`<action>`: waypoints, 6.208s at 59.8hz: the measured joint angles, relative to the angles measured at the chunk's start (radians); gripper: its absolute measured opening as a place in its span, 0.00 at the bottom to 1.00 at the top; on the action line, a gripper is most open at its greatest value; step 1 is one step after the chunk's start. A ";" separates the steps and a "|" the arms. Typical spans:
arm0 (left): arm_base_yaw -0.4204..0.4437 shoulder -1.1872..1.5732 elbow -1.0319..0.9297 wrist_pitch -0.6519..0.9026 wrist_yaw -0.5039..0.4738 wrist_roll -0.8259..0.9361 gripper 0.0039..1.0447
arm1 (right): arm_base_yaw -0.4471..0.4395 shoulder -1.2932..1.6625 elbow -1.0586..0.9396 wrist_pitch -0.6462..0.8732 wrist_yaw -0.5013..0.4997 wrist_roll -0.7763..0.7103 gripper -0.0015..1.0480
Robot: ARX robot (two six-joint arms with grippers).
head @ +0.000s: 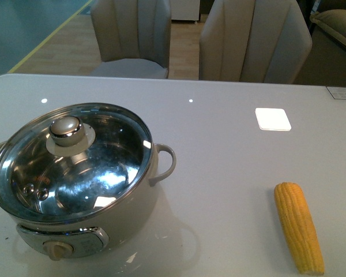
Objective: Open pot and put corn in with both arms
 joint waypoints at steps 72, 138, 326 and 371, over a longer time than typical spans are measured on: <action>-0.091 0.624 0.179 0.116 0.162 -0.107 0.94 | 0.000 0.000 0.000 0.000 -0.002 0.000 0.92; -0.262 1.946 0.589 0.880 -0.053 -0.037 0.94 | 0.000 0.000 0.000 0.000 -0.002 0.000 0.92; 0.480 1.999 0.575 1.084 0.146 0.158 0.40 | 0.000 0.000 0.000 0.000 -0.002 0.000 0.92; 0.442 2.453 0.772 1.277 0.138 0.138 0.40 | 0.000 0.000 0.000 0.000 -0.002 0.000 0.92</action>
